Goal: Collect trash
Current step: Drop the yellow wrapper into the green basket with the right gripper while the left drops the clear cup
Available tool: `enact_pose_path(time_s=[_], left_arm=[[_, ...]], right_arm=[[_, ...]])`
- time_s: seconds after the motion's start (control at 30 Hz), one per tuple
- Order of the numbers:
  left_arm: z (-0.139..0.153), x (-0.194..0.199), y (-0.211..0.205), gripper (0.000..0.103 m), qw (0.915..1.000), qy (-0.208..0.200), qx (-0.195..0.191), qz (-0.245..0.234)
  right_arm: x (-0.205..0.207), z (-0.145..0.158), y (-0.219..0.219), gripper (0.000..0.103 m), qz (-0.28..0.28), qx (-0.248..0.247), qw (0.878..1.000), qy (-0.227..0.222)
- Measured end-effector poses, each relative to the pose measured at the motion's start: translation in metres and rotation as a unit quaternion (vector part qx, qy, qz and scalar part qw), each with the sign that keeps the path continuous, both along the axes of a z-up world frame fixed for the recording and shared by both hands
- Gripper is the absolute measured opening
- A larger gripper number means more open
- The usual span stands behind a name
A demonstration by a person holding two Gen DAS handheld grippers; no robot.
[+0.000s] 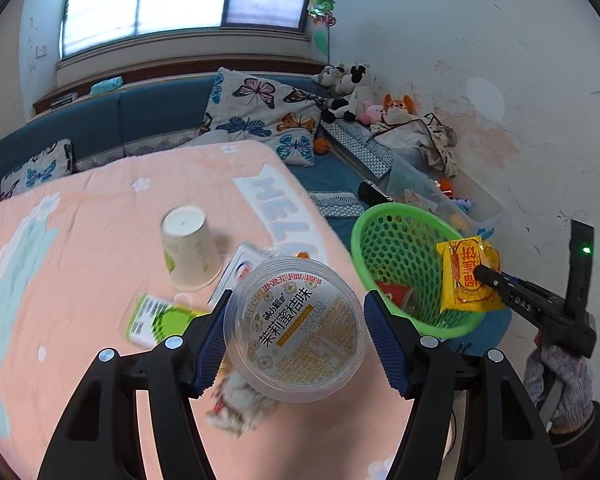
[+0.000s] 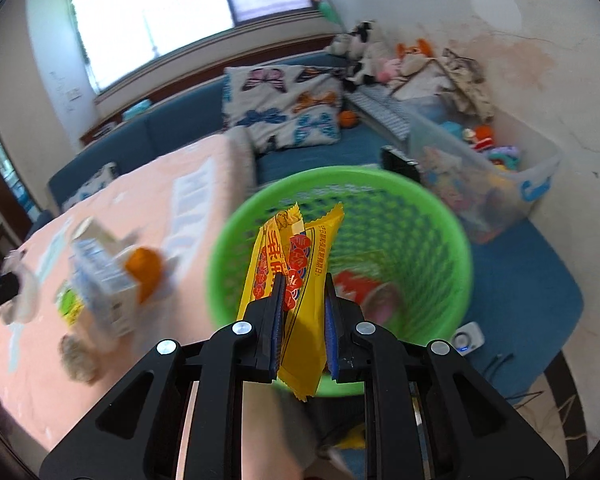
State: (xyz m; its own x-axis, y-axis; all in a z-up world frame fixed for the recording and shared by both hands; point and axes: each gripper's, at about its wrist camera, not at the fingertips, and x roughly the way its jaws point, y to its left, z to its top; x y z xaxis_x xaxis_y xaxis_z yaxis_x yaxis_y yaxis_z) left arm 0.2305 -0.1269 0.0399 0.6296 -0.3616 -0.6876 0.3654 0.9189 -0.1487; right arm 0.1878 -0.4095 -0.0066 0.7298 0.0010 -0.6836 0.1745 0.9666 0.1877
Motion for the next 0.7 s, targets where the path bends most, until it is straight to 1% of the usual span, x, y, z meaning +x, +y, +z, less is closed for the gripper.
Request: enact_pose_path(time_s=[0.07,0.23,0.27,0.33,0.37,0.43,0.5,0.63,0.7], left_arm=[[0.002,0.005,-0.008,0.063,1.0,-0.001,0.001,-0.002],[0.005,0.02,-0.031,0.063,0.9999,0.001,0.006,-0.012],[0.005,0.022,-0.037,0.063,0.9999,0.001,0.007,-0.016],[0.005,0.027,-0.049,0.063,0.9996,-0.001,0.014,-0.024],[0.005,0.028,-0.054,0.063,0.9995,-0.002,0.017,-0.027],[0.004,0.031,-0.064,0.063,0.9992,-0.003,0.022,-0.032],[0.002,0.038,-0.075,0.063,0.999,0.0,0.025,-0.036],[-0.003,0.047,-0.096,0.063,0.9983,0.008,0.031,-0.048],[-0.005,0.051,-0.108,0.063,0.9978,0.009,0.037,-0.054]], right_arm=[[0.007,-0.005,-0.014,0.021,-0.014,0.002,1.0,0.006],[0.017,-0.019,-0.032,0.022,-0.025,0.002,0.999,0.02],[0.018,-0.022,-0.034,0.024,-0.028,0.001,0.999,0.021],[0.022,-0.028,-0.038,0.032,-0.032,0.004,0.999,0.026],[0.023,-0.031,-0.042,0.038,-0.036,0.01,0.999,0.026],[0.025,-0.034,-0.046,0.04,-0.037,0.011,0.999,0.027],[0.025,-0.036,-0.047,0.044,-0.037,0.013,0.999,0.028],[0.02,-0.034,-0.048,0.048,-0.033,0.012,0.999,0.022],[0.015,-0.032,-0.05,0.054,-0.031,0.014,0.999,0.017]])
